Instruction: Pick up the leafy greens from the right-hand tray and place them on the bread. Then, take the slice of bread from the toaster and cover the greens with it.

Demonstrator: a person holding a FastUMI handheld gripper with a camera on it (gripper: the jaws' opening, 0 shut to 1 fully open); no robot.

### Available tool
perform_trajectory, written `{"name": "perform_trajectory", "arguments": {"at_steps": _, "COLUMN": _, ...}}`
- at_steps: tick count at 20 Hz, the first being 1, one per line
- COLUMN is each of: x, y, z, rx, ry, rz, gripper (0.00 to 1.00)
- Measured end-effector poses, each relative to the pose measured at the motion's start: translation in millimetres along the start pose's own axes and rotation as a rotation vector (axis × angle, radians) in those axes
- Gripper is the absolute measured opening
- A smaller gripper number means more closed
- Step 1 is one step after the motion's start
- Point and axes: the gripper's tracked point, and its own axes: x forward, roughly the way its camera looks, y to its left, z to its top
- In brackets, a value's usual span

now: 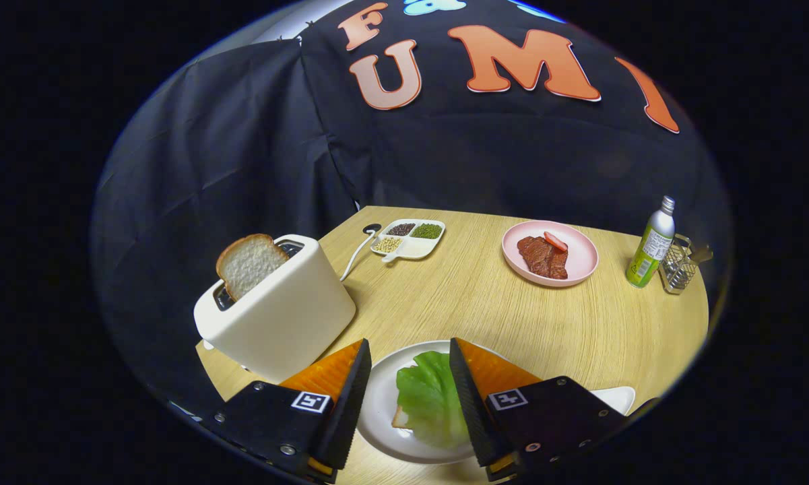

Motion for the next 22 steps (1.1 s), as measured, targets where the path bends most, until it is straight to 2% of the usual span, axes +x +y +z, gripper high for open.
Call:
{"name": "perform_trajectory", "arguments": {"at_steps": 6, "x": -15, "y": 42, "z": 55, "rx": -0.004, "ry": -0.003, "rz": 0.03, "gripper": 0.77}}
{"name": "perform_trajectory", "arguments": {"at_steps": 10, "x": -20, "y": 97, "z": 82, "rx": -0.064, "ry": 0.044, "rz": 0.13, "gripper": 0.88}}
{"name": "perform_trajectory", "arguments": {"at_steps": 15, "x": -8, "y": 165, "z": 94, "rx": -0.065, "ry": 0.136, "rz": 0.236, "gripper": 0.89}}
{"name": "perform_trajectory", "arguments": {"at_steps": 22, "x": 23, "y": 211, "z": 97, "rx": -0.04, "ry": 0.269, "rz": 0.248, "gripper": 0.89}}
